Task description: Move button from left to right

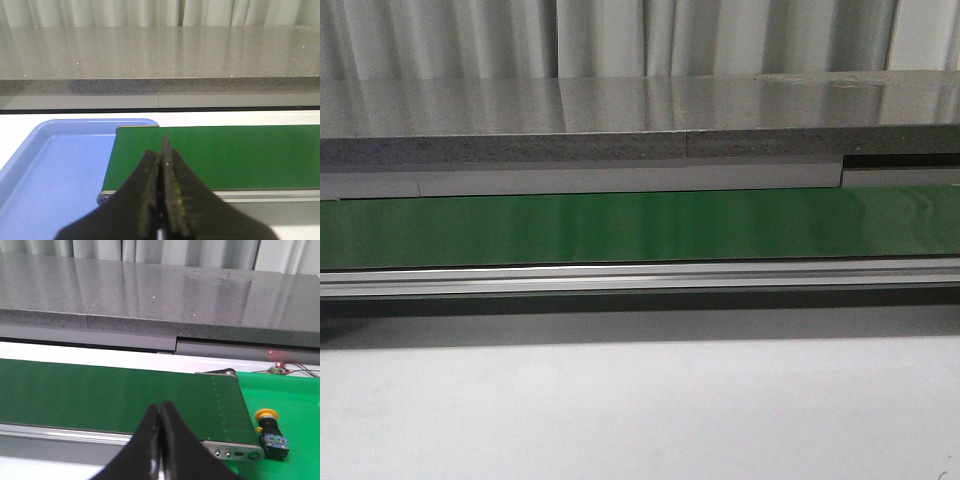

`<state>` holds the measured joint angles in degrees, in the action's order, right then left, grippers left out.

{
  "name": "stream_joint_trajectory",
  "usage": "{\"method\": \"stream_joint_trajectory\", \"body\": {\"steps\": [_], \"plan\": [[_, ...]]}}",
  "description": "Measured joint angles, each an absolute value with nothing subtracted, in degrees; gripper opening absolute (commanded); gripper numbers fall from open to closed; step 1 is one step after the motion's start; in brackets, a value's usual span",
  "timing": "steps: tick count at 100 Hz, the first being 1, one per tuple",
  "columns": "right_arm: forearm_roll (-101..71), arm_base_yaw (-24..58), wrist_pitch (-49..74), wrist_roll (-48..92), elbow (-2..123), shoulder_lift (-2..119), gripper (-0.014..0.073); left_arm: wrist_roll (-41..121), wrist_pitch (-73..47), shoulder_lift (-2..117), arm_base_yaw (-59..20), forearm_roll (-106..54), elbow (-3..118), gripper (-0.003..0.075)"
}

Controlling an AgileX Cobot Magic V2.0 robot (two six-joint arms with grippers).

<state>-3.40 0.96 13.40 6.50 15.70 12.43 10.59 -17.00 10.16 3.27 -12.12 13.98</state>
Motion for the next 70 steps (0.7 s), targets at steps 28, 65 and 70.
{"method": "stream_joint_trajectory", "body": {"steps": [28, 65, 70], "plan": [[-1.73, 4.75, 9.85, 2.60, 5.78, 1.68, -0.0068, 10.59, -17.00, 10.16, 3.27, -12.12, 13.98, -0.0021], [-1.41, 4.75, 4.28, 1.68, -1.51, -0.56, -0.0068, 10.59, -17.00, 10.16, 3.27, -12.12, 13.98, -0.0020], [-1.41, 4.75, 3.86, 1.64, -1.51, -0.56, -0.0068, 10.59, -17.00, 10.16, 3.27, -12.12, 13.98, -0.0021]]}}
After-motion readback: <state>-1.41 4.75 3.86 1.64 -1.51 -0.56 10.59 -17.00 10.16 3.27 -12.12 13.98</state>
